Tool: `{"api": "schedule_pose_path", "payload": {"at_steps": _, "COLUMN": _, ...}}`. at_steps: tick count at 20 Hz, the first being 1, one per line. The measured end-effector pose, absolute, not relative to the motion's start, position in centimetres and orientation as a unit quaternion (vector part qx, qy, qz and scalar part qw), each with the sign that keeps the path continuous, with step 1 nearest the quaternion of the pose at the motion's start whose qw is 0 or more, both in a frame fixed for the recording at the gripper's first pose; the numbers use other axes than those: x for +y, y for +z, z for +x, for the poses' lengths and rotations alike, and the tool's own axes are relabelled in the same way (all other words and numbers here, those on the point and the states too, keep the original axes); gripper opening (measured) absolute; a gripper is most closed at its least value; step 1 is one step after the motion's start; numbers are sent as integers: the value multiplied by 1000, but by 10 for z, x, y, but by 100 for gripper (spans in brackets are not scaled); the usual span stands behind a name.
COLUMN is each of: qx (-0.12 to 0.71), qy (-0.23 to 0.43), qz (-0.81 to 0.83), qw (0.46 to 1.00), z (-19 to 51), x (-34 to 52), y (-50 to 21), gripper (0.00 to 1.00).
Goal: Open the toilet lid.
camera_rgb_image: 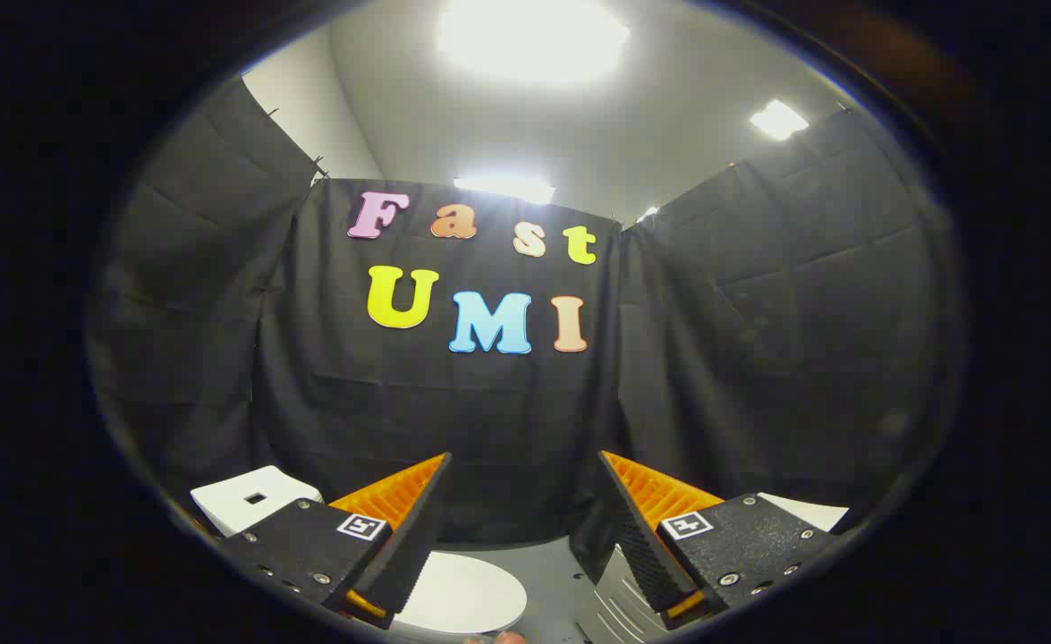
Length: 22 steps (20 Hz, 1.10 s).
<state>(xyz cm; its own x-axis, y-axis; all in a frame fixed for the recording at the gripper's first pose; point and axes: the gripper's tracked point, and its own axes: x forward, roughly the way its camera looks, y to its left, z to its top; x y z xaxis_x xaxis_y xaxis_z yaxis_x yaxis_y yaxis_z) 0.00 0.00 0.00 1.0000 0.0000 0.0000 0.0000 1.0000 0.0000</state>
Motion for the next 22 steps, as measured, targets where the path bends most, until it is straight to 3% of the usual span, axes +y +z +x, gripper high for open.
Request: {"api": "schedule_pose_path", "payload": {"at_steps": 22, "qx": 4, "qy": 14, "qz": 25, "qw": 1000, "z": 14, "x": 8, "y": -18, "gripper": 95}}
